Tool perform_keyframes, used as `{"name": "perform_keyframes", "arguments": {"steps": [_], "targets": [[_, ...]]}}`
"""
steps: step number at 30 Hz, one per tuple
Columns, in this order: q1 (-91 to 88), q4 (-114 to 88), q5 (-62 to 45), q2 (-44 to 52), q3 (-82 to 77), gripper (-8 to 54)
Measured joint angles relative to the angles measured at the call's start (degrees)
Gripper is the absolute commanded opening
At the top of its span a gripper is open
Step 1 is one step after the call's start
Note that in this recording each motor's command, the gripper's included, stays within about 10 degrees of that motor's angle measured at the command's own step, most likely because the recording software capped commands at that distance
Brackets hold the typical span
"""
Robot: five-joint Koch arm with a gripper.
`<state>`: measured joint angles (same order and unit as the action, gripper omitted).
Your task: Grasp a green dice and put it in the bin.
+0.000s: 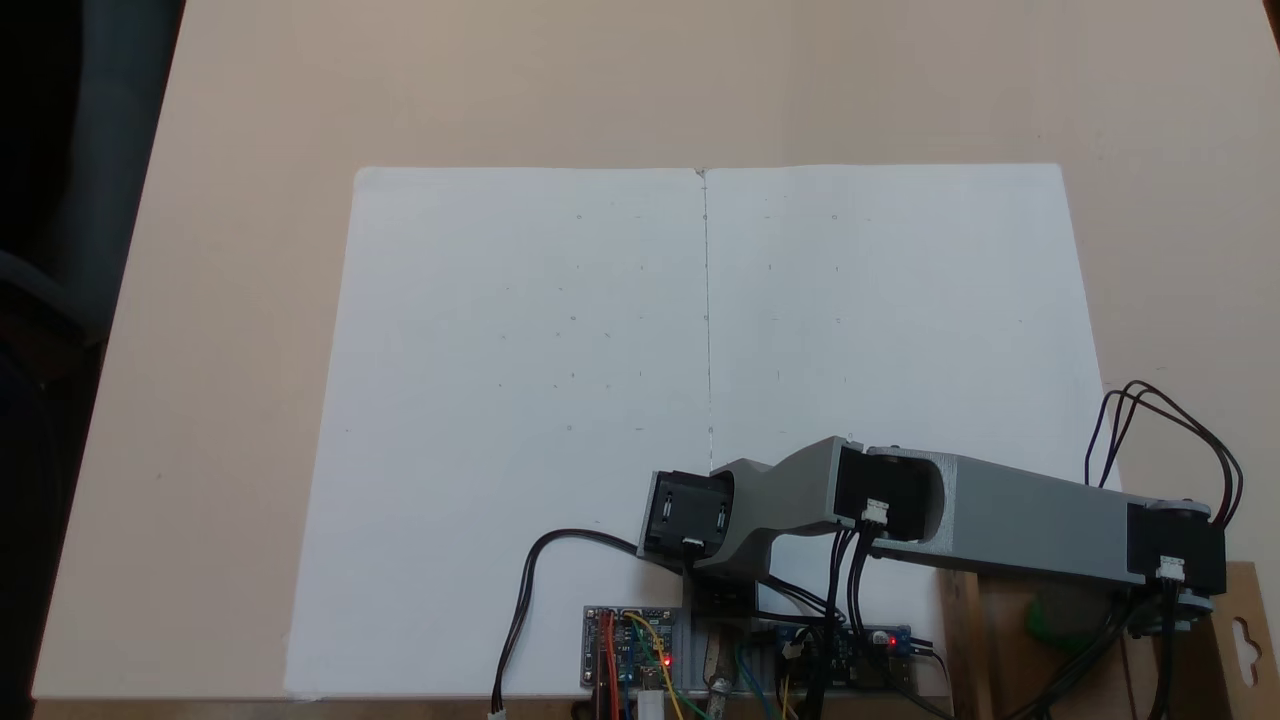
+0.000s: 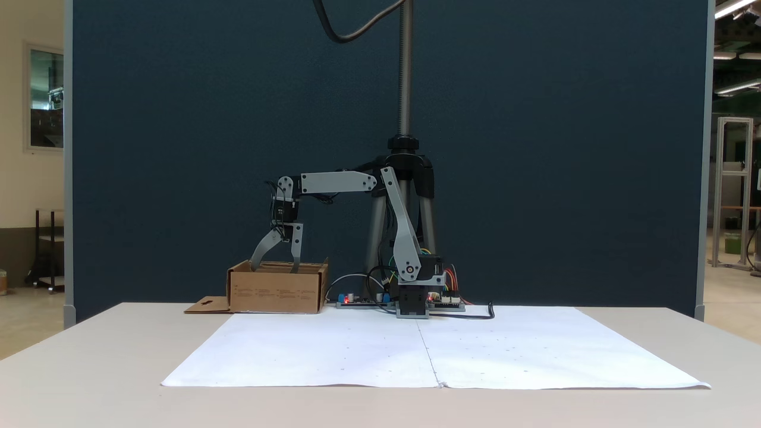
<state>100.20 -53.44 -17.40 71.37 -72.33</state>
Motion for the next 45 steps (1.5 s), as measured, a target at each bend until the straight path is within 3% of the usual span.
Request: {"name": "perform_keyframes", "arguments": {"steps": [6,11,17,30,37,45], "targets": [[-3.87,0.0,1.49,6.33,0.53,41.7],[-14.41,0.18,11.78,9.49,13.1,41.7],[-32.7,0.18,21.27,11.25,17.49,42.1],[-74.71,6.5,22.32,9.76,16.61,43.9],[-88.51,19.78,22.32,10.28,-0.09,44.0],[-99.84,39.02,21.97,19.42,-36.74,43.3]]}}
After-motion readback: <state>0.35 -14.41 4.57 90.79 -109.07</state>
